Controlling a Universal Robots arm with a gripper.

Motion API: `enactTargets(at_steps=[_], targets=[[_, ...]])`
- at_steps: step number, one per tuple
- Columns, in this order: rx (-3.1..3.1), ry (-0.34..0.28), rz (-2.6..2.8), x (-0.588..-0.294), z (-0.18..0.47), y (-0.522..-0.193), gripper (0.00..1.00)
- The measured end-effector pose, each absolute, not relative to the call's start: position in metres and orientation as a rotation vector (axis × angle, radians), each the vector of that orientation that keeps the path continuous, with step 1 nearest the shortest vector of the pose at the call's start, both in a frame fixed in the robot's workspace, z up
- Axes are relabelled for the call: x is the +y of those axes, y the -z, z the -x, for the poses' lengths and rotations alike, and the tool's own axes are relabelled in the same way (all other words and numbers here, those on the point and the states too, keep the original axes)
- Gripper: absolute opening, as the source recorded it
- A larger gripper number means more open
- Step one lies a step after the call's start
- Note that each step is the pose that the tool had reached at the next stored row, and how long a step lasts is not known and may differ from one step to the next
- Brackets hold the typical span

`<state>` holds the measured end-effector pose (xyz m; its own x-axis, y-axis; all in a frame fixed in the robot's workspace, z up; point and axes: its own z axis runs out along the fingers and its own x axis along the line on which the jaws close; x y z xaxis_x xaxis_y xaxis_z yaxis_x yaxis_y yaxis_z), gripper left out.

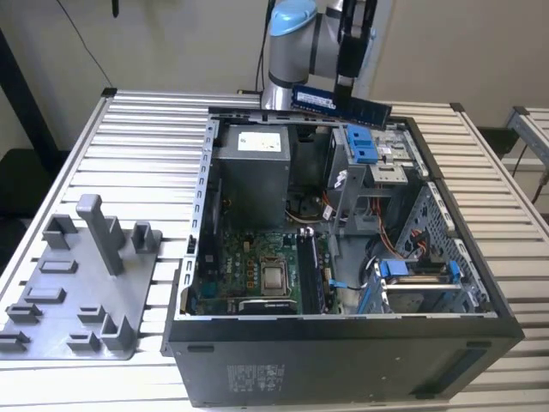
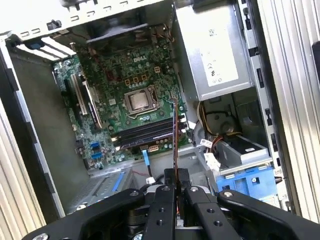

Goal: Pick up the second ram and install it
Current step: 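Insert the second ram into the second slot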

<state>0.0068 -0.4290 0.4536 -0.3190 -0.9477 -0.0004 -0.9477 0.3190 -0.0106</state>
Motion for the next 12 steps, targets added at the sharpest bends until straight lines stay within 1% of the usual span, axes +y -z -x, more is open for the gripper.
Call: enactTargets(at_steps=[12], targets=[[2.709, 0.019, 1.584, -0.429, -0.0068, -0.453, 0.14]])
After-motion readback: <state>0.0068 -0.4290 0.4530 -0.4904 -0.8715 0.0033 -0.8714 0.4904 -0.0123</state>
